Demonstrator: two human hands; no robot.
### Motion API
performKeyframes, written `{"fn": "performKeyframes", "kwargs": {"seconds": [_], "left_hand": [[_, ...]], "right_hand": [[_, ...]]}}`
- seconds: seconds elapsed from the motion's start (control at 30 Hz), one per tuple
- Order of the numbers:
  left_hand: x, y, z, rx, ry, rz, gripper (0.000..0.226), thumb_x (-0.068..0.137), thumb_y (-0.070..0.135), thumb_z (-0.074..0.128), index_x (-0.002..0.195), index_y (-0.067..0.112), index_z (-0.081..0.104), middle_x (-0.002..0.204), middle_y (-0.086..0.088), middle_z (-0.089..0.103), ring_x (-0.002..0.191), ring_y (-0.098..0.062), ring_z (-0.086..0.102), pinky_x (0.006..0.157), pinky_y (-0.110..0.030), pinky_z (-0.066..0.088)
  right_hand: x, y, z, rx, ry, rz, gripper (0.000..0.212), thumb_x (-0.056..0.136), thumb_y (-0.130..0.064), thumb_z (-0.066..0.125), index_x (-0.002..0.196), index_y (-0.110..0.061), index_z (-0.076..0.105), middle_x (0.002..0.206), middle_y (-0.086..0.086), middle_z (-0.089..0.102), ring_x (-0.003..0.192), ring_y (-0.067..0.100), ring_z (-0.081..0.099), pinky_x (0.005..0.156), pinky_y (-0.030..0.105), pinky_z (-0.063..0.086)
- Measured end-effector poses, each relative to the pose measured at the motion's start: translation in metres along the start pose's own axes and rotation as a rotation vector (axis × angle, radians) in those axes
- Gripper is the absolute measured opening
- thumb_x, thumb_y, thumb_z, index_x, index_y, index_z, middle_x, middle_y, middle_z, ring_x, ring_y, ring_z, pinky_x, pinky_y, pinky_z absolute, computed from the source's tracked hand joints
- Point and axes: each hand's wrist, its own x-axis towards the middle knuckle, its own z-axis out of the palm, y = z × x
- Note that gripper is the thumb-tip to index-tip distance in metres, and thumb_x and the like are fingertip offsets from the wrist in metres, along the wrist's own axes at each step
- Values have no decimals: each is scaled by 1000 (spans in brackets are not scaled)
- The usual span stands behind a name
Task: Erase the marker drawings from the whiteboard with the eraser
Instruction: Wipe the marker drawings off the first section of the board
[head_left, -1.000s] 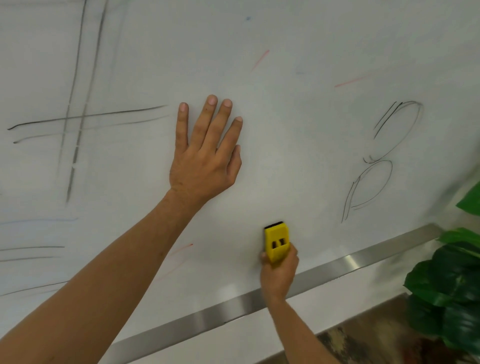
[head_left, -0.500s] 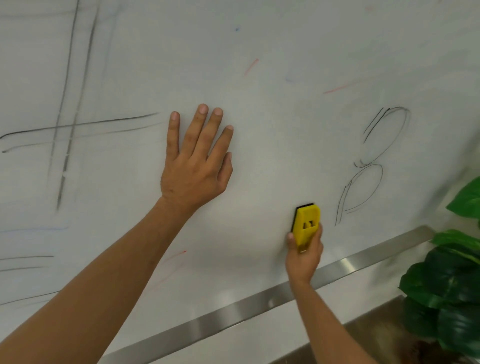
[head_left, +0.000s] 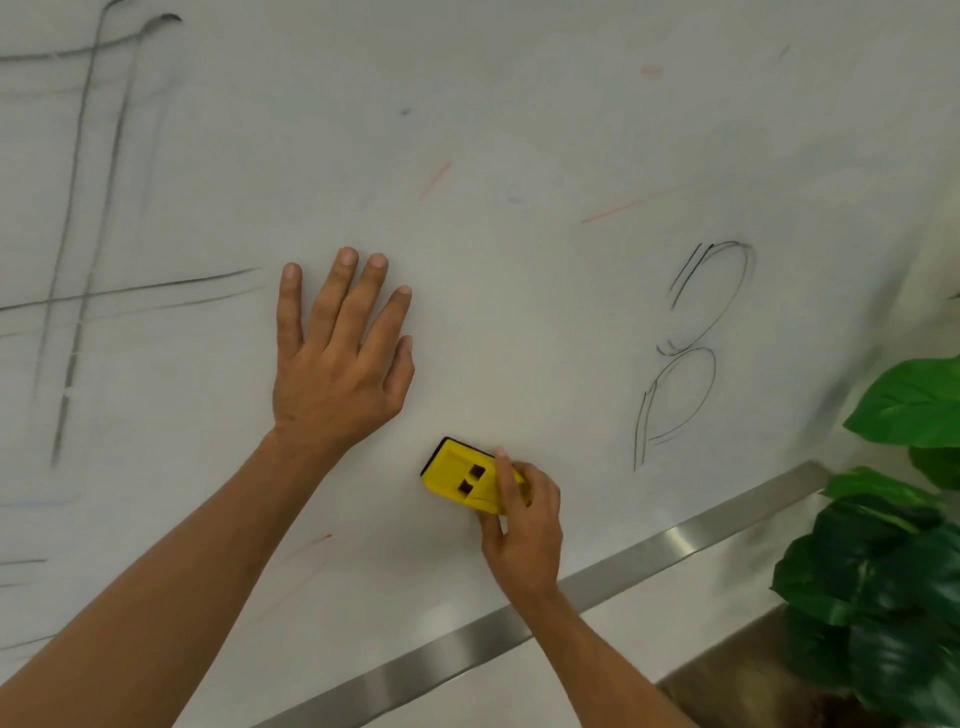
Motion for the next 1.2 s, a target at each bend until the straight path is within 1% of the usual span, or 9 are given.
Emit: {"fn": "performKeyframes", "kwargs": {"seconds": [0.23,0.47,0.57,0.63,0.73,0.87,0.93,1.07,1.2], "left_hand": [[2,31,1,-145,-48,12,36,89,22,63,121,5,65,140,-20,53,139,-36,39,113,-62,28],[16,82,20,-281,-97,48,37,92,24,61,124,5,64,143,-17,52,139,-36,40,112,-59,31],[20,96,32,-276,-135,43,41,94,26,60,129,6,61,146,-16,49,141,-36,38,114,-60,28],[19,102,40,-250,-152,25,46,95,29,58,135,8,57,149,-15,45,142,-35,36,117,-59,23],[14,104,49,-180,-161,34,50,98,33,54,143,11,50,154,-13,39,145,-34,30,120,-57,17],[10,103,53,-123,-145,55,52,98,34,53,145,12,47,156,-12,36,146,-33,29,119,-58,17],[9,104,53,-105,-131,60,51,97,33,55,143,12,49,154,-12,38,145,-33,32,118,-59,21],[9,106,54,-90,-111,60,51,96,32,55,142,12,51,153,-12,40,144,-34,34,116,-60,24],[8,107,55,-73,-92,55,51,95,32,55,142,11,51,153,-13,40,144,-34,33,115,-61,25]], "right_hand": [[49,31,-23,154,209,528,78,90,-60,54,154,-46,11,126,2,45,116,20,47,83,32,40],[79,86,-40,486,394,1227,71,92,-50,62,152,-38,26,115,1,54,113,34,56,91,46,52],[80,74,-38,519,407,1212,70,92,-48,64,151,-35,29,125,2,56,113,31,56,96,46,51],[78,54,-33,461,391,1014,78,91,-52,64,155,-31,24,123,-2,49,118,27,52,94,34,44],[65,30,-27,271,260,652,82,89,-66,53,155,-37,16,123,2,48,114,21,49,88,32,45],[51,52,-31,157,169,515,81,88,-68,52,154,-41,14,123,-2,46,111,12,46,82,25,43],[52,72,-35,225,230,655,82,88,-68,53,154,-45,11,125,-3,46,115,17,48,86,29,42],[61,127,-43,433,349,1202,81,90,-59,62,156,-36,21,137,10,52,125,35,50,101,44,46],[62,155,-53,616,373,1496,68,90,-54,64,147,-24,40,136,13,53,105,31,51,80,46,55]]}}
